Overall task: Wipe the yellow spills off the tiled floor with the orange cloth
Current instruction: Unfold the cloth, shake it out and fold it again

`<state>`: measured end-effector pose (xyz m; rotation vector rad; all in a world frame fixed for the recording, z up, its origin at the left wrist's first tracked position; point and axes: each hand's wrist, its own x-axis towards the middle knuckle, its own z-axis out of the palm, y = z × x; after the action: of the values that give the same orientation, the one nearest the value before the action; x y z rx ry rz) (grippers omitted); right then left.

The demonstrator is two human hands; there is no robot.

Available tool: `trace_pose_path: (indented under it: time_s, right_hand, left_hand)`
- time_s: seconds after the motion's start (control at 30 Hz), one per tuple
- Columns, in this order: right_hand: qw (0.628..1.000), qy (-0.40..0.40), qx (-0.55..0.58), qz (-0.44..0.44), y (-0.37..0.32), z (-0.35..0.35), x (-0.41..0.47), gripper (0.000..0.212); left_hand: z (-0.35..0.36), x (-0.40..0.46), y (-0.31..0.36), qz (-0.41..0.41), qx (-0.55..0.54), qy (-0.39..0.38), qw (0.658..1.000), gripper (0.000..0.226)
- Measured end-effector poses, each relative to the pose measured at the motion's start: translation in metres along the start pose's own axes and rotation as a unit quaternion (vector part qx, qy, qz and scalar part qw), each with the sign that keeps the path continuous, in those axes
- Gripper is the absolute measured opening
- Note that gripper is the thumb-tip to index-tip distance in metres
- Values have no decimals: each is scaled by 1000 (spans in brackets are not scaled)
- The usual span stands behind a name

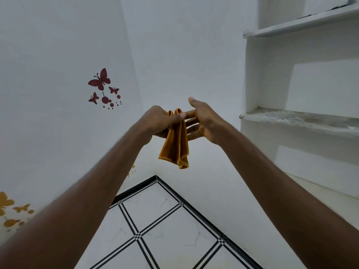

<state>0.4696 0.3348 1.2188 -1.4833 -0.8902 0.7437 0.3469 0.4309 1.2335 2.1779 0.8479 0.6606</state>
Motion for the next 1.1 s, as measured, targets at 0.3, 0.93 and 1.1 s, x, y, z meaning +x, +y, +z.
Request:
trace_pose_path:
  time_s: [0.3,0.93,1.1]
  right_hand:
    - [986,49,150,-56,11,-37,-5,63]
    - [935,-166,306,71,95,-62,-27,65]
    - [969,-66,188,148,90,-76,-32,43]
  left_hand:
    - [-10,-5,-1,-16,-81,1,997,8]
    - [36,-12,-5,-140,-276,-5,951,12]
    - [55,-15,-25,-82,-169,-32,982,25]
